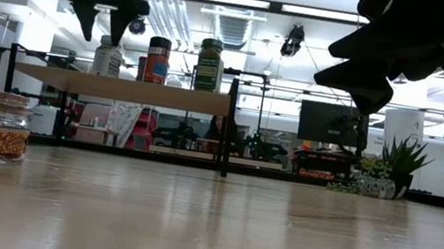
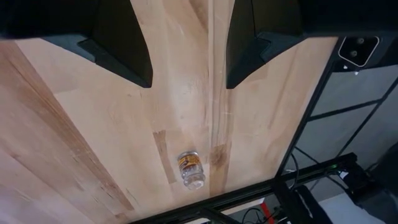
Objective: Shelf spices
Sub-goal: Put the white seasoning bottle on the shelf
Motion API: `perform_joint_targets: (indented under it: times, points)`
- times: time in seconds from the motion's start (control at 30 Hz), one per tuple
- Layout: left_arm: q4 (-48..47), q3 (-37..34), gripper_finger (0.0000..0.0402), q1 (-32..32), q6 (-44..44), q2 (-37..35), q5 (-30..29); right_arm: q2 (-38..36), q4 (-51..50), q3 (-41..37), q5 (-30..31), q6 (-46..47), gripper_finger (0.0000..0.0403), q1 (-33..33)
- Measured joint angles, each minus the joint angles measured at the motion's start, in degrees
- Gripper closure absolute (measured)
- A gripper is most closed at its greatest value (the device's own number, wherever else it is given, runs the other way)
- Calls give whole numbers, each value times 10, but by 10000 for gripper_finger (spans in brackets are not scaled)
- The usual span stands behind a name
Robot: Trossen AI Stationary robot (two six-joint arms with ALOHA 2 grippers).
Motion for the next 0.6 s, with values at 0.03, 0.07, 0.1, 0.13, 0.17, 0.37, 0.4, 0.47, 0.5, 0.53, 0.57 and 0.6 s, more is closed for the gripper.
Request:
perform_joint_targets:
  times: [0.03, 0.07, 0.1, 0.13, 0.17, 0.37, 0.4, 0.47, 0.5, 0.53, 0.57, 0.6]
  points:
    - [2, 0, 52, 5, 0, 1, 0, 0, 0, 0, 0, -1, 222, 0]
    - [3, 0, 53, 9, 2, 2, 1, 0, 0, 0, 0, 0, 222, 0]
    - [9, 0, 55, 12, 4, 3, 1, 0, 0, 0, -1, -1, 222, 0]
    - [16, 0, 57, 16, 4, 4, 1, 0, 0, 0, -2, -1, 222, 0]
    - [22, 0, 60, 18, 4, 5, 1, 0, 0, 0, -2, -1, 222, 0]
    - [46, 0, 79, 20, 18, 17, 1, 0, 0, 0, -2, -1, 222, 0]
    - [46, 0, 83, 20, 21, 21, 1, 0, 0, 0, -2, -1, 222, 0]
    - [45, 0, 91, 20, 34, 27, 6, 0, 0, 0, -2, -1, 222, 0]
    - [45, 0, 95, 20, 41, 31, 7, 0, 0, 0, -2, -1, 222, 0]
    - [45, 0, 99, 20, 46, 34, 7, 0, 0, 0, -2, -1, 222, 0]
    - [45, 0, 104, 20, 51, 37, 7, 0, 0, 0, -2, -1, 222, 0]
    - [44, 0, 110, 20, 55, 39, 7, 0, 0, 0, -2, -1, 222, 0]
